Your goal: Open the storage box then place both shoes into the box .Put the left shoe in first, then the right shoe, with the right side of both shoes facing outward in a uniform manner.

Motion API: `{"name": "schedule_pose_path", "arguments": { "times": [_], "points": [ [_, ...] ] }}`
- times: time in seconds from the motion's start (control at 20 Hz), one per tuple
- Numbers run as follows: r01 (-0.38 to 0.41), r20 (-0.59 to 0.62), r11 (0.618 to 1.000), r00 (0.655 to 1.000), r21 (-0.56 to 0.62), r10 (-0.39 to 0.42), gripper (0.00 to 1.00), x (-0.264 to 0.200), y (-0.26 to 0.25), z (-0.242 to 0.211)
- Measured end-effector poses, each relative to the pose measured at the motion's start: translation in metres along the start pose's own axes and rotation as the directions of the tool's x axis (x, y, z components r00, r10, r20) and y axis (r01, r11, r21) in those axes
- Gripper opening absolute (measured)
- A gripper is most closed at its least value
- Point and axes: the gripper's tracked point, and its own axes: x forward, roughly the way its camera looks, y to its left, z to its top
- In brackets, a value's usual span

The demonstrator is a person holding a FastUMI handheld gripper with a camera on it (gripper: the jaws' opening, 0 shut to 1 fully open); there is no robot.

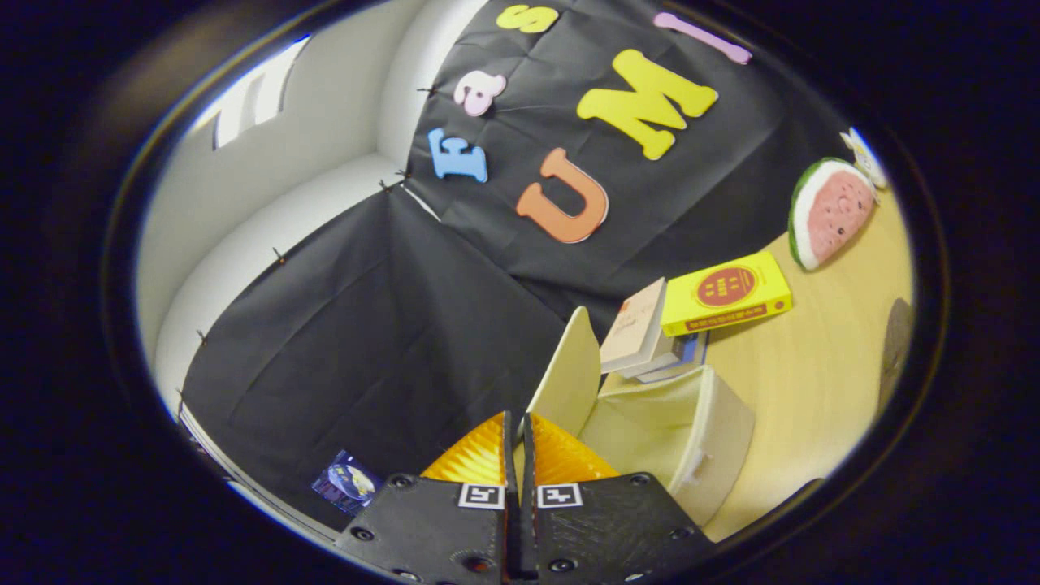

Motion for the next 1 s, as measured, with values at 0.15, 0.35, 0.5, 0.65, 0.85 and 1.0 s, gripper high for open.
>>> {"name": "schedule_pose_path", "arguments": {
  "times": [0.15,0.35,0.5,0.65,0.85,1.0],
  "points": [
    [-0.022,-0.025,0.998,0.999,-0.066,0.020,0.00,0.030,0.036,-0.005],
    [-0.025,-0.051,0.981,0.999,-0.190,0.015,0.00,0.068,0.072,-0.020],
    [-0.020,-0.064,0.971,0.998,-0.238,0.005,0.00,0.102,0.083,-0.031],
    [-0.025,-0.094,0.966,0.996,-0.259,0.000,0.00,0.130,0.093,-0.047],
    [-0.009,-0.114,0.946,0.993,-0.325,-0.030,0.01,0.165,0.099,-0.064],
    [0.000,-0.094,0.889,0.994,-0.459,-0.048,0.19,0.183,0.110,-0.077]
  ]
}}
